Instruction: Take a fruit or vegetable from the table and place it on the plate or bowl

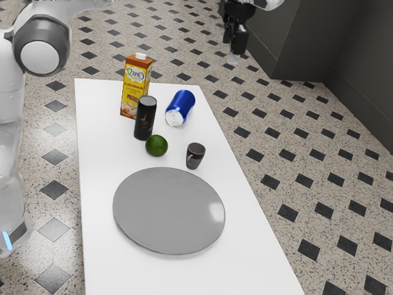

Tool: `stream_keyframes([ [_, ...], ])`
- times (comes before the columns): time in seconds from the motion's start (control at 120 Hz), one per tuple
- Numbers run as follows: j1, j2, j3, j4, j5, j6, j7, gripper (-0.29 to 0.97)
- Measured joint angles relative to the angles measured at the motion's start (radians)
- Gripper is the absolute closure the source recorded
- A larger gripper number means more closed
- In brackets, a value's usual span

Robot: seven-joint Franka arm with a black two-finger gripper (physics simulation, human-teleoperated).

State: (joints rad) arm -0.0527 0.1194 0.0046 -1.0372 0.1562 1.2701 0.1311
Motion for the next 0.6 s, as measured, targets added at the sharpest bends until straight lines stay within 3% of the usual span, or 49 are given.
stream_keyframes([
  [0.283, -0.07, 0.043, -0.025, -0.015, 0.011, -0.008, -0.03, 0.0],
  [0.45, -0.016, 0.034, -0.026, -0.081, -0.061, -0.024, -0.042, 0.0],
  [0.517, 0.005, 0.03, -0.035, -0.095, -0.064, -0.043, -0.051, 0.0],
  [0.6, -0.038, 0.027, -0.041, -0.097, -0.036, -0.058, -0.062, 0.0],
])
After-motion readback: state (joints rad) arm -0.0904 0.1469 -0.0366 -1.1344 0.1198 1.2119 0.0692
